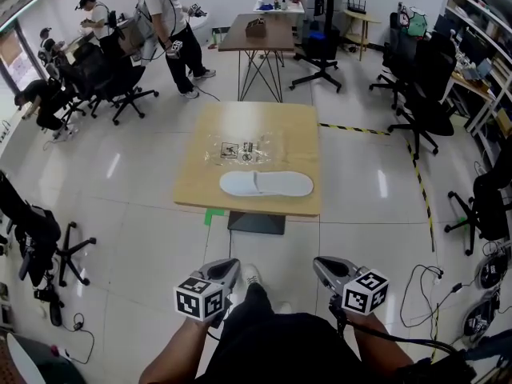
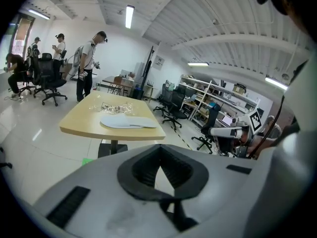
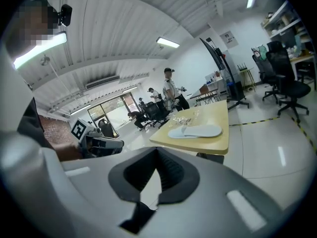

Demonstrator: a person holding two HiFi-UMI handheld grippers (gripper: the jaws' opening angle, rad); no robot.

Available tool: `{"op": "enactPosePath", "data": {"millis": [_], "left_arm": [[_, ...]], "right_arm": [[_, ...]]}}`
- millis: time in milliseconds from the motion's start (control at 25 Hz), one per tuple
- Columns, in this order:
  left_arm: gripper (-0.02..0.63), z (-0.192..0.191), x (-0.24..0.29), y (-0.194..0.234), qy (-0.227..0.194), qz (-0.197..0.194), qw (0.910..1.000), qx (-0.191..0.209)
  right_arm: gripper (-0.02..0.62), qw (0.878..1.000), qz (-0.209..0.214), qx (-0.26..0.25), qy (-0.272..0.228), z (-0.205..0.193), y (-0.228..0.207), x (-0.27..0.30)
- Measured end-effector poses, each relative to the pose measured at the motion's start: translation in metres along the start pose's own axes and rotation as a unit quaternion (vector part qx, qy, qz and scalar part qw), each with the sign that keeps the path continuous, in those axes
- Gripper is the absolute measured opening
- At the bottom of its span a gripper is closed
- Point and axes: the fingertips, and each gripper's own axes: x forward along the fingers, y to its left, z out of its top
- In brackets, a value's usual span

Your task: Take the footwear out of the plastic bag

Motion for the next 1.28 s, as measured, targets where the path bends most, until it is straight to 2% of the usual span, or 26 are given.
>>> {"op": "enactPosePath", "data": {"millis": [280,760,1160,1280], "left_arm": [[0.006,-0.007,-0.012,0.0,-0.003,0.012,0.9999,0.008],[0.006,-0.009,-0.012,-0.01,0.001,0.007,0.9995,0.03],[0.006,-0.009,-0.01,-0.019,0.0,0.0,0.9991,0.041],[0.006,-0.009,-0.008,-0.024,0.0,0.0,0.9984,0.056]], "right_arm": [[0.001,1.0,-0.002,-0.02,0.012,-0.009,0.009,-0.009],[0.0,0.999,-0.012,-0.032,0.027,-0.019,0.011,-0.012],[0.0,0.999,-0.028,-0.031,0.013,-0.023,0.011,-0.016],[0.0,0.999,-0.031,-0.03,0.015,-0.025,0.01,-0.017]]}}
